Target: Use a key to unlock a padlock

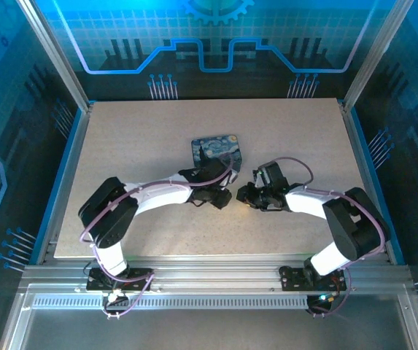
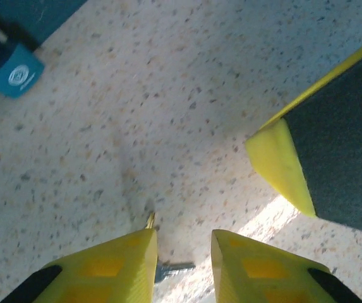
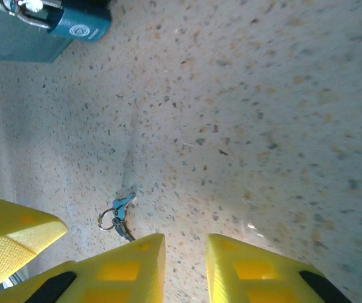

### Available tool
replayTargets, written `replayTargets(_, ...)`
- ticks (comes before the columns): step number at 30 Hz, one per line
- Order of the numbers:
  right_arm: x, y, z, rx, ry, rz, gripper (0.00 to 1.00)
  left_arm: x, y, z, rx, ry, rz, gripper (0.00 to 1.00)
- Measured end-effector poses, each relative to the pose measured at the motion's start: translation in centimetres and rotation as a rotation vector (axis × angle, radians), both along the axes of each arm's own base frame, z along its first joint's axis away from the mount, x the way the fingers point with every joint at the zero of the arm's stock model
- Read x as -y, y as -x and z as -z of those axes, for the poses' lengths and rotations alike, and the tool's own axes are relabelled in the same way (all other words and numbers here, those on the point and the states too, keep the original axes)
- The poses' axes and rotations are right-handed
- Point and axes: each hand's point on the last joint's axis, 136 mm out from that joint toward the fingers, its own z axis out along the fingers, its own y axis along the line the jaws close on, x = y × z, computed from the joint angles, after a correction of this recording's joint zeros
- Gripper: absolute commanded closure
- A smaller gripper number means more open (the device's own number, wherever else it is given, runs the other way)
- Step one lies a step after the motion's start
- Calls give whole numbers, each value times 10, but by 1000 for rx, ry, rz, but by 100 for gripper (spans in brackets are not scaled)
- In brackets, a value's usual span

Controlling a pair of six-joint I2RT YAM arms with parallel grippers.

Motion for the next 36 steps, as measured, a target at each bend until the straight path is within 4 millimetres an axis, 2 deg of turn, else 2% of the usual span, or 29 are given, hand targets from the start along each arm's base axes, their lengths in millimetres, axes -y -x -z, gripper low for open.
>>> replayTargets(3, 9, 3, 0, 5, 8, 14, 76, 2, -1, 8, -17, -58, 31, 74)
replayTargets(7, 19, 4, -3, 18, 24, 29, 77, -6, 1, 21, -47, -146, 53, 77)
replayTargets(11, 24, 5, -6, 33, 32, 34, 77, -9, -1, 26, -60, -203, 68, 79)
replayTargets(15, 26, 5, -8, 39, 37, 35, 77, -10, -5, 29, -64, -236, 69, 79)
replayTargets(25, 28, 7, -7, 41, 45, 33, 77, -17, 0, 44, -111, -301, 86, 76)
replayTargets(30, 29, 6, -7, 42, 55, 40, 77, -17, 0, 44, -116, -309, 88, 76)
replayTargets(36, 30, 6, -8, 47, 56, 42, 77, -16, 1, 44, -125, -319, 94, 87)
